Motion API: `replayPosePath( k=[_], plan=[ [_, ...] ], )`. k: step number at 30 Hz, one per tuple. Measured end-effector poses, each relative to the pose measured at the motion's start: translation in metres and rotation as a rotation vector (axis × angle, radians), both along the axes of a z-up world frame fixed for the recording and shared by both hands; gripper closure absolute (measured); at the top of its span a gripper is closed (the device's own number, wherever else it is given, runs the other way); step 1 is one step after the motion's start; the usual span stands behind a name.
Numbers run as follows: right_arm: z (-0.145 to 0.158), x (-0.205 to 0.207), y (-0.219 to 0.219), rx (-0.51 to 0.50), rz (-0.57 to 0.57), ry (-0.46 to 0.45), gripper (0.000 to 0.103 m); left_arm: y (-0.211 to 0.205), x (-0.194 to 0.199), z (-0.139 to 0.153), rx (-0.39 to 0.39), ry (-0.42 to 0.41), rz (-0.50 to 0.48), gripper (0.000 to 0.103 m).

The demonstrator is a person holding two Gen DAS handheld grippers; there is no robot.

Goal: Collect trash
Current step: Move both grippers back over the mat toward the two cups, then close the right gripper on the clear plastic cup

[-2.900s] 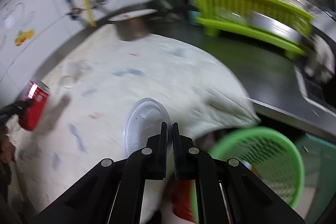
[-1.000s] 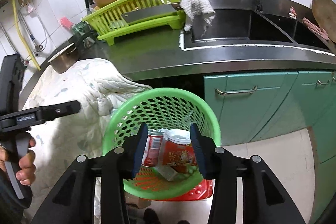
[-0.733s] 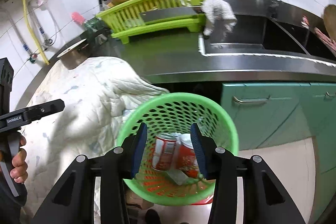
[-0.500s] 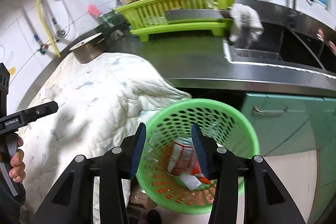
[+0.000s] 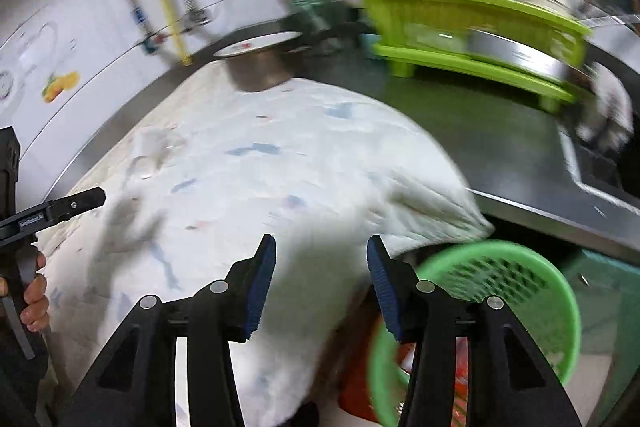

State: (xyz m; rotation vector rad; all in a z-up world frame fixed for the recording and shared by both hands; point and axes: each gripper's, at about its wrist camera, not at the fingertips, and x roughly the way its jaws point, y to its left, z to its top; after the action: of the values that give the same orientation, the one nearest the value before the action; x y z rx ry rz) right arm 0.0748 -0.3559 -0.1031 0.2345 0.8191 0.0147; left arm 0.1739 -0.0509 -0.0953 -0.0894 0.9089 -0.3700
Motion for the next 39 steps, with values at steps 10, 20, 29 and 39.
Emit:
replayPosePath(
  k=[10, 20, 29, 39],
  plan=[
    [0.004, 0.092, 0.088, 0.012, 0.228, -0.010, 0.057, 0.092, 0.012, 0.002, -0.006, -0.007, 0.184, 0.027],
    [0.000, 0.185, 0.171, -0.039, 0.397, -0.021, 0.057, 0.139, 0.018, -0.009, -0.036, 0.010, 0.270, 0.027],
    [-0.026, 0.248, 0.208, -0.063, 0.438, 0.017, 0.057, 0.161, 0.026, -0.017, -0.053, 0.022, 0.304, 0.027],
    [-0.039, 0.287, 0.229, -0.095, 0.462, 0.034, 0.057, 0.167, 0.035, -0.025, -0.065, 0.038, 0.315, 0.027]
  ],
)
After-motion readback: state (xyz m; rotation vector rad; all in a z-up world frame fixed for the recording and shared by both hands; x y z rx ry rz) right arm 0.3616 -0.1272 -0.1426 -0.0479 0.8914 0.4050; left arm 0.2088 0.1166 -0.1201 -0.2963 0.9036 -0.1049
